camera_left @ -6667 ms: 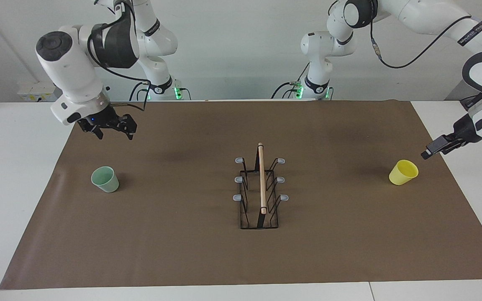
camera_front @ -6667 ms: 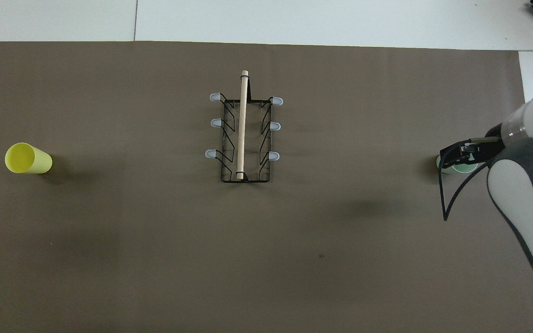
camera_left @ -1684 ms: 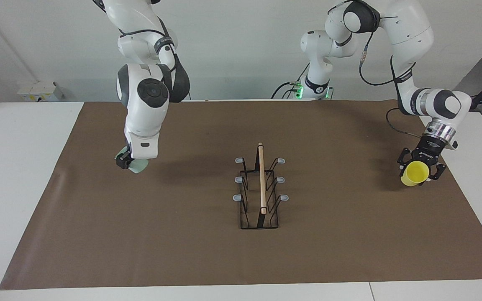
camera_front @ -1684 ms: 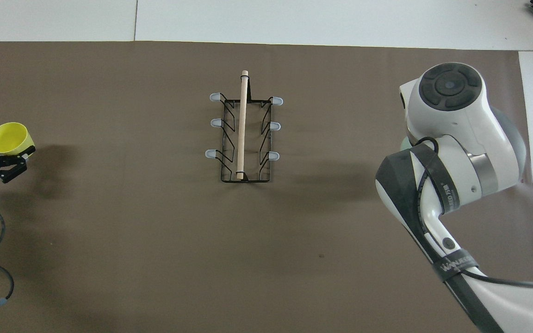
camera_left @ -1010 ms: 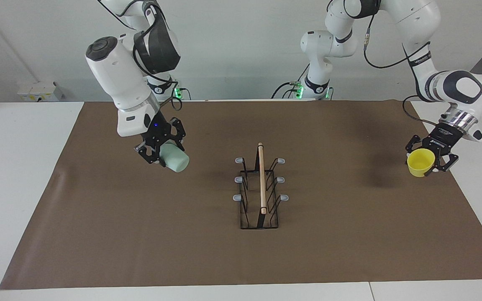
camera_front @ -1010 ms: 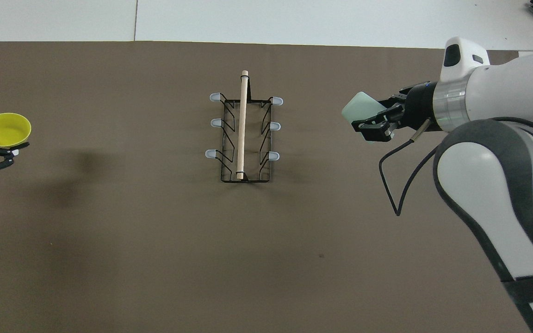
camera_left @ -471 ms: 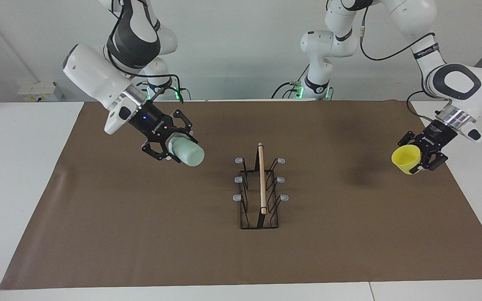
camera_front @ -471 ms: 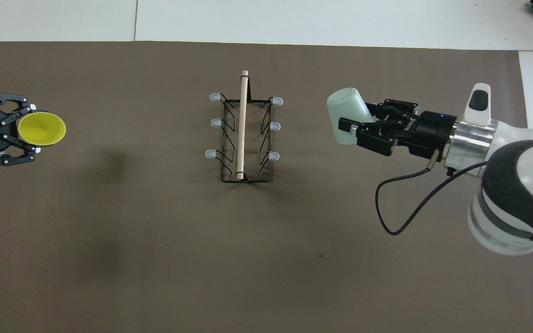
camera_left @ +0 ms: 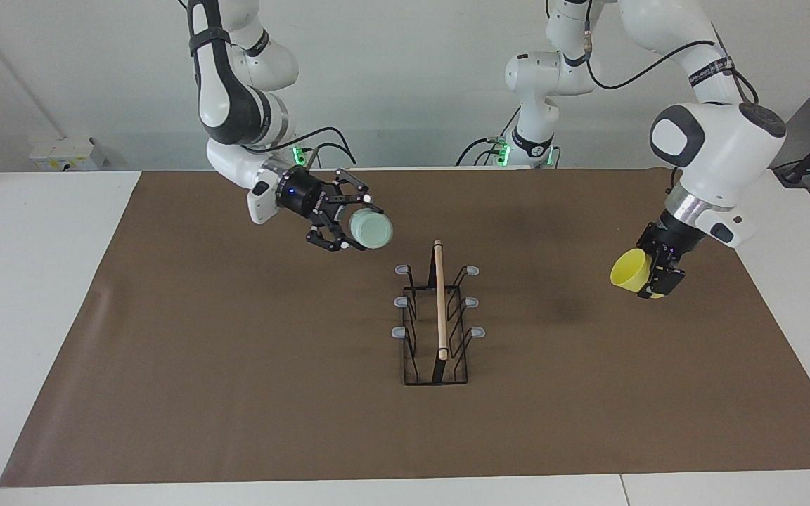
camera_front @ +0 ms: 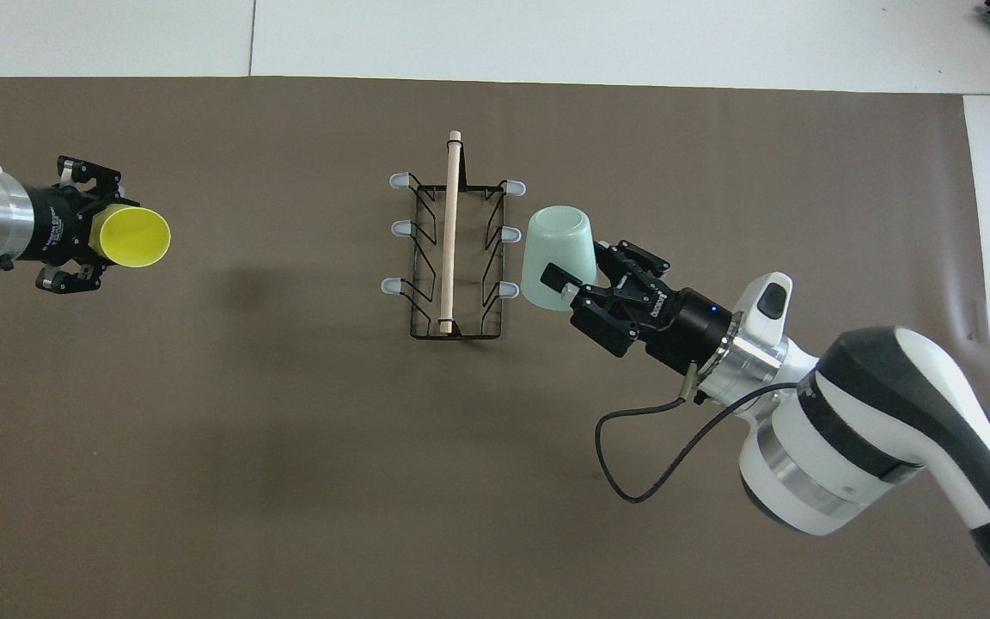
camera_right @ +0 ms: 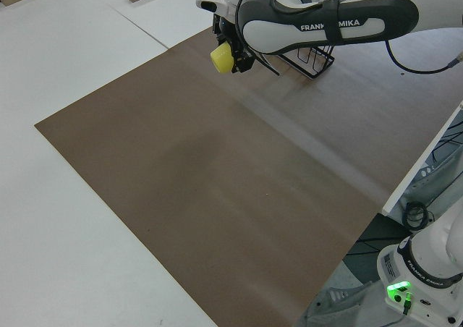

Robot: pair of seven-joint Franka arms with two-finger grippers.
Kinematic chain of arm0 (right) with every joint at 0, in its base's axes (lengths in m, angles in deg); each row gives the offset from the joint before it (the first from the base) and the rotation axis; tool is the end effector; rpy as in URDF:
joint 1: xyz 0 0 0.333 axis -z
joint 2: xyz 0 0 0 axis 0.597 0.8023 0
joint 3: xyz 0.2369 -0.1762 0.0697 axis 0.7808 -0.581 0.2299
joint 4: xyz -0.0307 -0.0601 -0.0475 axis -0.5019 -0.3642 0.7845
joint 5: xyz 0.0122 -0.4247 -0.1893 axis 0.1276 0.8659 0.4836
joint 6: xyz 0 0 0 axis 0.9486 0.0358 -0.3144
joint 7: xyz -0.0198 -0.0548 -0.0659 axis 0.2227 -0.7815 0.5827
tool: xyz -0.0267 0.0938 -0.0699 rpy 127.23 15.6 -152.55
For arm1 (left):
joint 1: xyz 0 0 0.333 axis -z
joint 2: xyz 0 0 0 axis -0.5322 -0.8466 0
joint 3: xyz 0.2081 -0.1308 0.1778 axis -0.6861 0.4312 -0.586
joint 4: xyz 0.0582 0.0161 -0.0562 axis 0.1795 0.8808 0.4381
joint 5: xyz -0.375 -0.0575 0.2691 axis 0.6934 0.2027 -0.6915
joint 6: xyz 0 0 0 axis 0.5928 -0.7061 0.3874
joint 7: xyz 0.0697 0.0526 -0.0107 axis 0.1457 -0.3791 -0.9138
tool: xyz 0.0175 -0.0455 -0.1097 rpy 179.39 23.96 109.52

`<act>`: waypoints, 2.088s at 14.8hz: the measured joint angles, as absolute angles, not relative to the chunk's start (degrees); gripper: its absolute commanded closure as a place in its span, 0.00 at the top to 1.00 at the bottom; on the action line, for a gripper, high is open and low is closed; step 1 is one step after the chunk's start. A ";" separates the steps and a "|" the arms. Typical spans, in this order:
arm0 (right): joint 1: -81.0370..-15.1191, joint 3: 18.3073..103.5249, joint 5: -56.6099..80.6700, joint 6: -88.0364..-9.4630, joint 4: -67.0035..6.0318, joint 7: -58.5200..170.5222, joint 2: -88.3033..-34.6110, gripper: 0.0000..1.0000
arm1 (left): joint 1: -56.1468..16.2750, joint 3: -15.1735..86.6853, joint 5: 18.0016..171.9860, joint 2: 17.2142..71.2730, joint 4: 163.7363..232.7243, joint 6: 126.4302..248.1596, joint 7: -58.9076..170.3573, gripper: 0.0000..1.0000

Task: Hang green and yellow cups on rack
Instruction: 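Carry the green cup with the right gripper onto a rack peg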

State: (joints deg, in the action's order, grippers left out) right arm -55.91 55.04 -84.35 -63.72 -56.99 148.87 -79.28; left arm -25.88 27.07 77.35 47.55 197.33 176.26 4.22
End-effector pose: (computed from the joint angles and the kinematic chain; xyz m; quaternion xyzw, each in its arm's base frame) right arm 0.5619 0.2364 0.3527 -0.7181 -0.1097 -0.4578 0.5126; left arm 0.6783 -0.0143 0.4096 0.8125 0.5706 0.0614 0.1026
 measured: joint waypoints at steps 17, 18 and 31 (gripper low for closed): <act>-58.49 54.63 -102.03 -48.05 -59.10 174.30 -66.10 0.00 | -25.80 43.37 27.70 48.12 197.25 176.86 -36.15 0.00; -58.40 54.62 -102.04 -48.05 -59.12 175.28 -66.06 0.00 | -25.79 44.35 25.92 48.17 197.26 175.85 -37.77 0.00; -57.41 54.56 -99.18 -60.29 -57.34 179.00 -69.74 1.00 | -25.51 56.88 15.36 49.53 197.80 162.94 -54.49 0.00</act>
State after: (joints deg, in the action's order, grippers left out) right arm -57.41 54.56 -99.18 -60.29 -57.34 179.00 -69.74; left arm -25.51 56.88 15.36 49.53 197.80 162.94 -54.49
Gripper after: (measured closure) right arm 0.000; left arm 0.317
